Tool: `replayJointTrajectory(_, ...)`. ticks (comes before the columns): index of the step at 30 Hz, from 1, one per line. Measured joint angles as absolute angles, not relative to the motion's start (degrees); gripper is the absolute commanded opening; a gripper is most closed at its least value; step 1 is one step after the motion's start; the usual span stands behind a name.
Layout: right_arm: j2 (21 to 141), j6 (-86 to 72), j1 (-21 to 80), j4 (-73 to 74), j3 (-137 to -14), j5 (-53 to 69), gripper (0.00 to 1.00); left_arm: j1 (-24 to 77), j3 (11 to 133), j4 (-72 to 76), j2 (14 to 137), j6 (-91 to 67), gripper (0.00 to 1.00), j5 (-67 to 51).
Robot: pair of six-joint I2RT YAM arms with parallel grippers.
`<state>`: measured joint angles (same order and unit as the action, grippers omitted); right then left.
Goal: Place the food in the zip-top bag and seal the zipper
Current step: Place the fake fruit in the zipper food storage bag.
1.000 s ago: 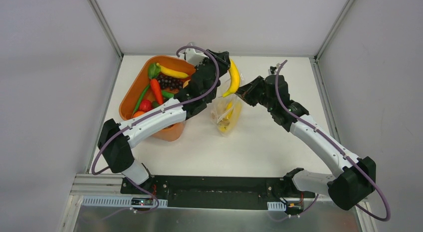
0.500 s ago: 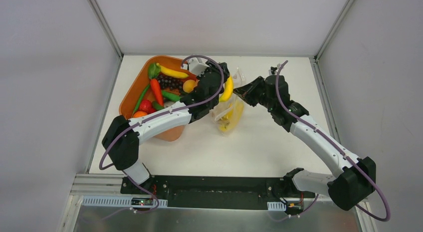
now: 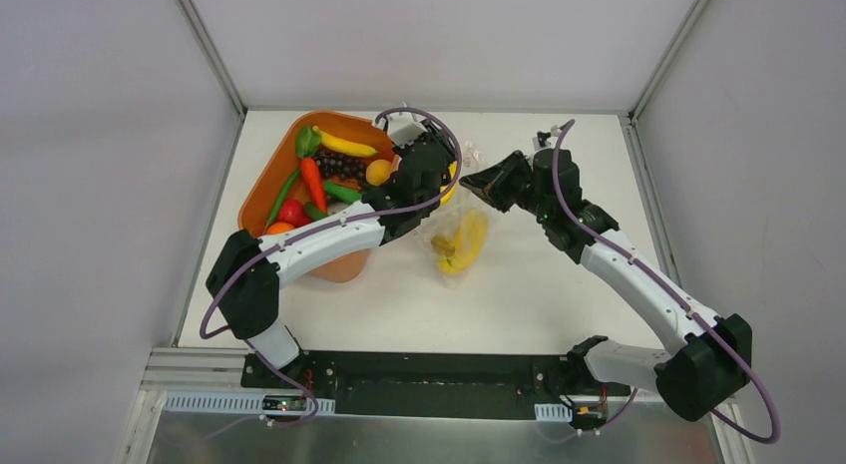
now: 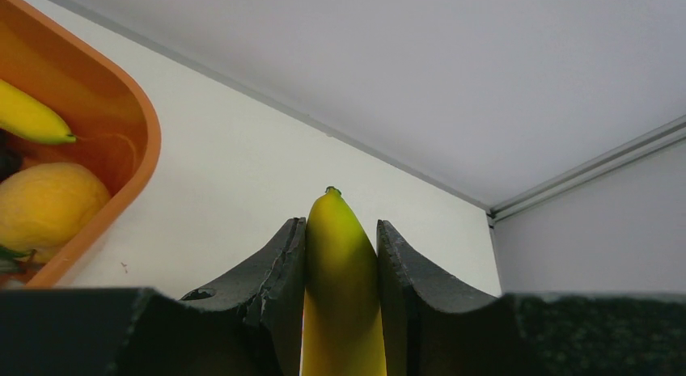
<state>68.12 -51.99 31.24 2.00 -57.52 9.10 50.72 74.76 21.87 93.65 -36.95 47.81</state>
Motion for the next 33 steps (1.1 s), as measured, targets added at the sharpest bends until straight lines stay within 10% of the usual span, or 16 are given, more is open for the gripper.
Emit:
replayJointTrajectory(12, 68.34, -55.86, 29.21, -0.27, -57.52, 12.62, 0.00, 55.09, 80.38, 20.25, 97.82, -27.38, 0.32, 52.03)
replayJointTrajectory(23, 68.31, -57.36, 27.97, -2.22, -55.94, 12.73, 0.00, 55.92, 80.38, 18.46, 98.10, -25.52, 0.85, 52.60)
replayJointTrajectory(33, 67.53, -58.46, 23.77, -4.10, -52.36, 14.72, 0.00, 55.59, 75.29, 16.71, 85.82, -18.09, 0.90, 48.40)
